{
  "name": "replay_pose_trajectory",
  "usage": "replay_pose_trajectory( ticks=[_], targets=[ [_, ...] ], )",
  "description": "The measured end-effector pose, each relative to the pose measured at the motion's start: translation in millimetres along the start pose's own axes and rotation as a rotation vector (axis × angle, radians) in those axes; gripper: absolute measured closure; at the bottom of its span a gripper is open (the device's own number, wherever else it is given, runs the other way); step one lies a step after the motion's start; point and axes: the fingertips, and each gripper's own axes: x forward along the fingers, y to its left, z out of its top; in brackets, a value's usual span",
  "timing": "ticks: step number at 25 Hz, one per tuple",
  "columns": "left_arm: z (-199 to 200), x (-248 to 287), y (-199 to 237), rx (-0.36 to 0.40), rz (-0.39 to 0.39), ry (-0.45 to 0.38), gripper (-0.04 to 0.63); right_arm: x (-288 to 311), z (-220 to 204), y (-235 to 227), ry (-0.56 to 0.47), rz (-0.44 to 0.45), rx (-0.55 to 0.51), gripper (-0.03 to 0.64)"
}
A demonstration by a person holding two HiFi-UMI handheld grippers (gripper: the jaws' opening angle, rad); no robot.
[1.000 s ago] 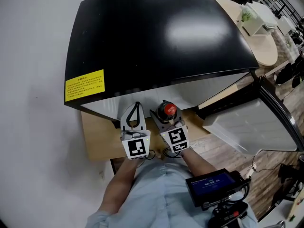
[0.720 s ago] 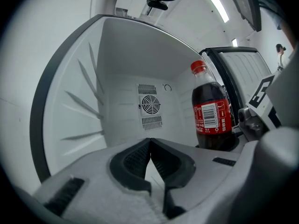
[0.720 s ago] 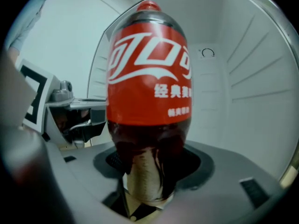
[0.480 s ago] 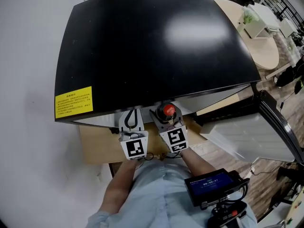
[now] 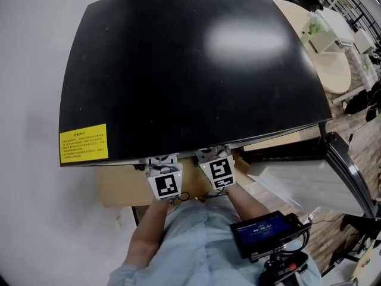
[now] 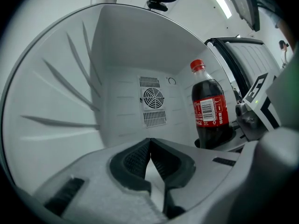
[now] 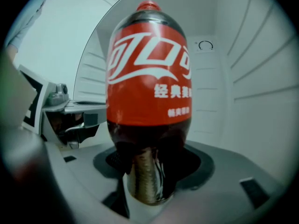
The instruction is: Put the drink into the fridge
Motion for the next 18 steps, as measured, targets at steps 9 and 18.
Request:
replay_pose_trajectory(
  ticks=[9,18],
  targets=[
    [-1.0,6.2,-1.7,-0.007,0.020,0.002,0.588,13.7,-4.5,-11.6,0.012,0.015,-0.003,0.353],
    [-4.3,6.0,1.8,-0.009,0.041,0.014,0.588,25.9,-15.9,-18.2,0.025,0.014,0.009,0.353]
  ],
)
